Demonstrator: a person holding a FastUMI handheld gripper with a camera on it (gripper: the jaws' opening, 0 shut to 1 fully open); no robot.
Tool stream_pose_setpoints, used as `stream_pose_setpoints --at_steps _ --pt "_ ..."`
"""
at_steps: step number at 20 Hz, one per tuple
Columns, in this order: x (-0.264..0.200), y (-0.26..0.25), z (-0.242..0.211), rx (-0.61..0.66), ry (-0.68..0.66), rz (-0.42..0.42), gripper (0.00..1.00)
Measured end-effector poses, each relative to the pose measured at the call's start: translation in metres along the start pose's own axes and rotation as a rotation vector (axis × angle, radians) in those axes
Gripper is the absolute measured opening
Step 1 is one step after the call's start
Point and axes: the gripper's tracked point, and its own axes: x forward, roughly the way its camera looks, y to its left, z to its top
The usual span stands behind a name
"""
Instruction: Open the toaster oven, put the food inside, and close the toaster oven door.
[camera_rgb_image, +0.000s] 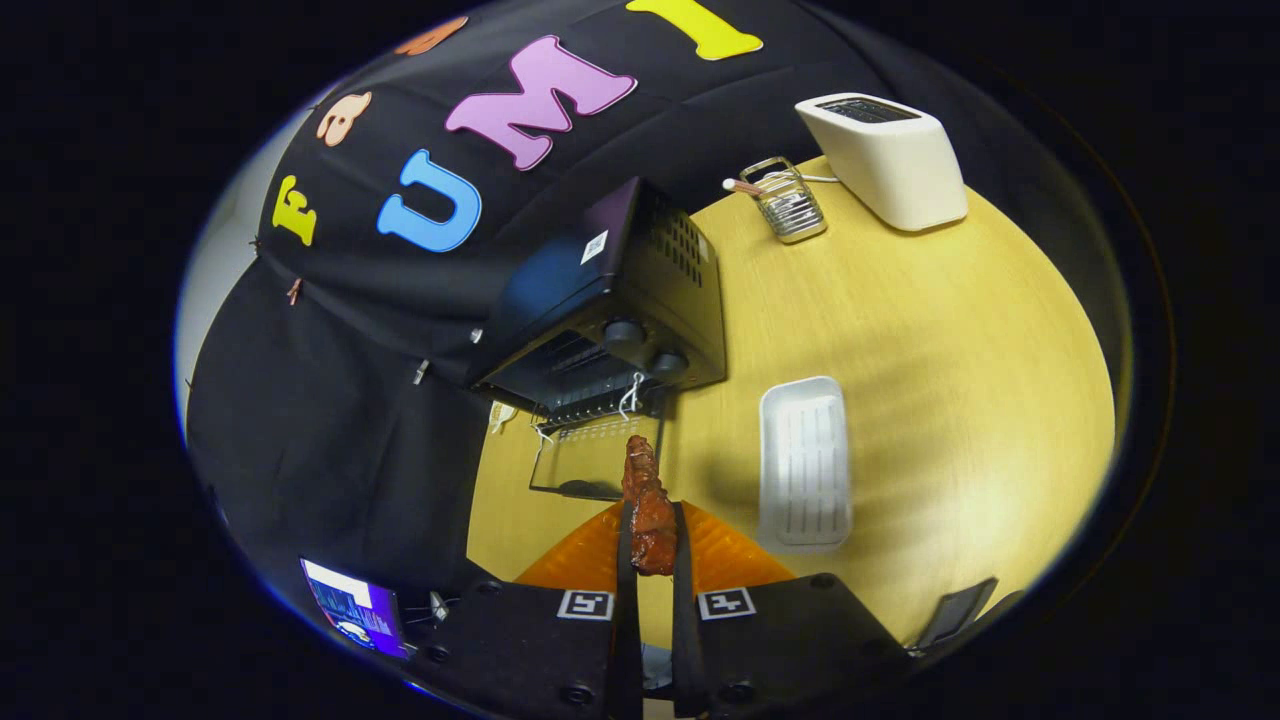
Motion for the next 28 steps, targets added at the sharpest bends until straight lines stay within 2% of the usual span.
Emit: stream_pose_setpoints --at_steps 6,12,21,26,28 --pt "0.038 0.048 -0.039 0.062 -0.012 0.022 0.16" --pt "0.094 0.092 -0.045 0.044 -0.102 0.007 0.16" --pt "0.171 0.126 -0.008 0.064 -0.331 -0.038 0.16" --pt "0.214 0.134 0.033 0.112 -0.491 -0.046 0.16" --pt "0.227 0.131 0.048 0.111 -0.559 -0.078 0.16"
